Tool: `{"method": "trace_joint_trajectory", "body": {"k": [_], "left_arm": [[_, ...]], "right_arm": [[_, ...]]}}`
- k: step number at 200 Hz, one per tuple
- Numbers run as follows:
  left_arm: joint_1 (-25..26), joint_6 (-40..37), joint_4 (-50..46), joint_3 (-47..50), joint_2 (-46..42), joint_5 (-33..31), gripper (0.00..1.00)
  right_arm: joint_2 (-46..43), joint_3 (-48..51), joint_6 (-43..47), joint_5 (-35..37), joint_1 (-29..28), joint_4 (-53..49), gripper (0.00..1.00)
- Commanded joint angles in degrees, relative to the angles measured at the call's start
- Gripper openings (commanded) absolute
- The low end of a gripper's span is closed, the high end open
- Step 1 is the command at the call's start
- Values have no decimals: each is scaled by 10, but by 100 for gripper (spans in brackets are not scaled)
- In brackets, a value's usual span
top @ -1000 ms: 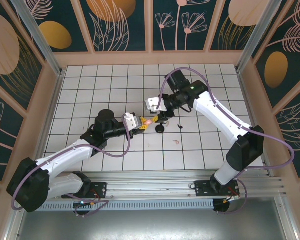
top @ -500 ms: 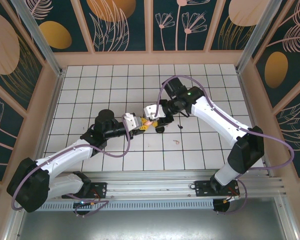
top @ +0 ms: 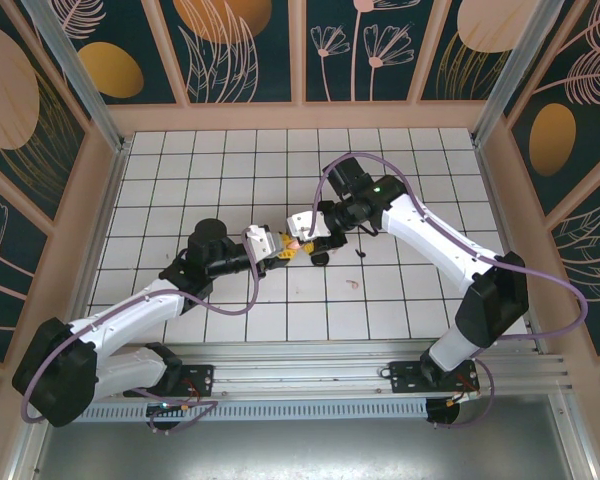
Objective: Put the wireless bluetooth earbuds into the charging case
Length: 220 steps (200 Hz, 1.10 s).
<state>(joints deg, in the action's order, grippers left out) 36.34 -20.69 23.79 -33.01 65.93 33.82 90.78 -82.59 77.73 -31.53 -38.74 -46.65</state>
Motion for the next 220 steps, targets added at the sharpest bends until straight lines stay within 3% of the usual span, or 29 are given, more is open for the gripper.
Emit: {"method": "trace_joint_trajectory", "body": {"k": [1,47,81,93,153,220], "left_arm": [[3,10,24,-13,-11,18,20],[2,10,27,-11,-11,-5,27],[3,15,51,5,-21,-28,56],[2,15,52,6,-22,-28,62],[2,14,53,5,-13,-9,63],[2,21,62,5,-14,11,60]], "right_arm": [[-12,3,10,-15,-6,15,36],[-16,0,10,-38,-4,5,19],[-32,21,-11,-75,13,16,13],[-44,39,-26,-98,26,33,13],[-107,139,-130,-260,99,157,13],[-93,134,-157,-284,104,165,13]]}}
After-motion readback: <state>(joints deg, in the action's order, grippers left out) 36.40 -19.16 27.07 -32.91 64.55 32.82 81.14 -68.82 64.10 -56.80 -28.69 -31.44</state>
